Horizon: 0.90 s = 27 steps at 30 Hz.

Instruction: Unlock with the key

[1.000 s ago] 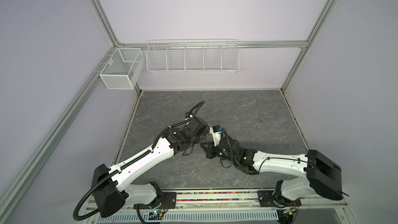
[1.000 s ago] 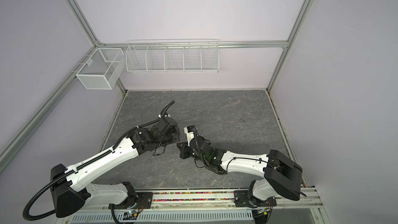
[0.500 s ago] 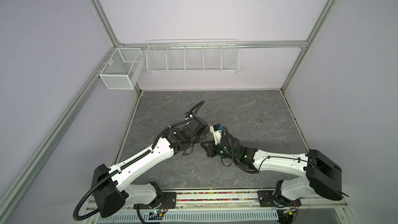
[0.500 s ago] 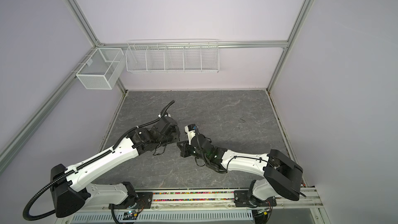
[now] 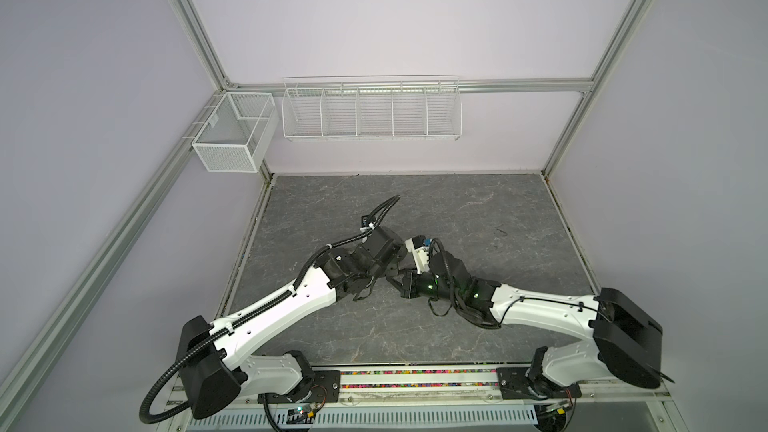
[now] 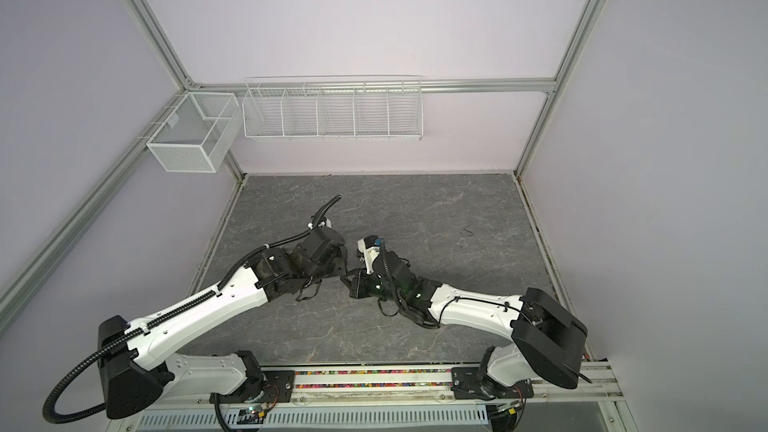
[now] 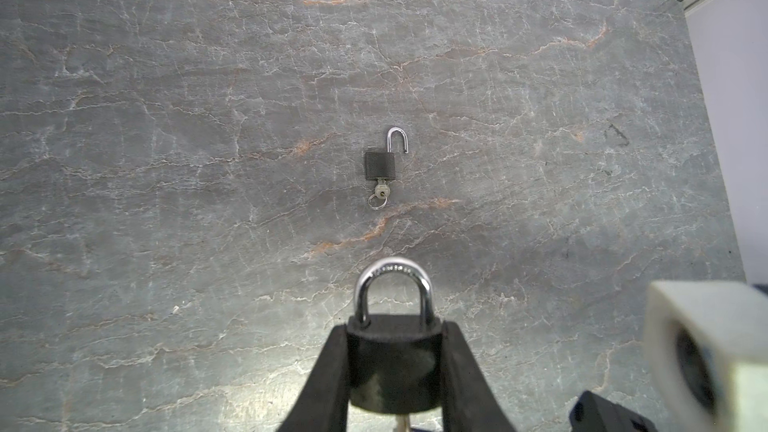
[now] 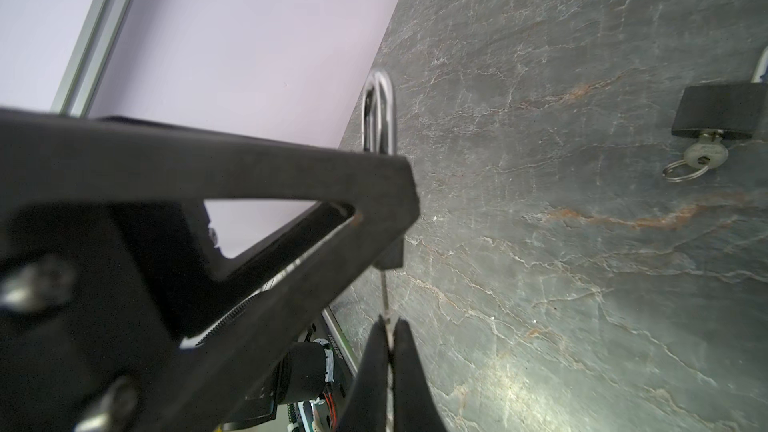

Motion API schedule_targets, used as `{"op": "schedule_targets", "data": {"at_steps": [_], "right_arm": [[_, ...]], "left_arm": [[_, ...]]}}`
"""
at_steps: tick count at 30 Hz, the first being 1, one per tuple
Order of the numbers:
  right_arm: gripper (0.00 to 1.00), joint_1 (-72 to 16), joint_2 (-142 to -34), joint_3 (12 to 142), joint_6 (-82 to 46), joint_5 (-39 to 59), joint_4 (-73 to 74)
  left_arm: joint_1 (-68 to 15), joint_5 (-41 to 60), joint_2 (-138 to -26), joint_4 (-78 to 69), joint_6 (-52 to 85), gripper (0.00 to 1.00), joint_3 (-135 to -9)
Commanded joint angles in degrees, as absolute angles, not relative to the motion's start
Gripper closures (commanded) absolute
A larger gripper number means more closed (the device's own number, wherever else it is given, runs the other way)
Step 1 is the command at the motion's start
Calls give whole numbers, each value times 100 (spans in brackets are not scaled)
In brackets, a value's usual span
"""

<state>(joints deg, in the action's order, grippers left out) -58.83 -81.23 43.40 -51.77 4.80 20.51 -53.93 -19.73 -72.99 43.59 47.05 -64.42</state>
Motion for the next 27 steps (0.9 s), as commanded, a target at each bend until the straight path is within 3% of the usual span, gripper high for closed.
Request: {"op": "schedule_targets", "data": {"at_steps": [1,12,27], "right_arm": [[94,-5849,-7725,4549,-5309,678,2625],[94,-5827,-7323,4447,-5099,562,2149],[94,-5976,-7541,4265,-5154,354,2064]], "left_arm": [[-5449,-1948,-7307,4747,4587,100,-6519],[-5441,-2346,-7030,4728,4731,100,-6398],[-5364,-2567,-6863,4295,5282,100,-6460]]}}
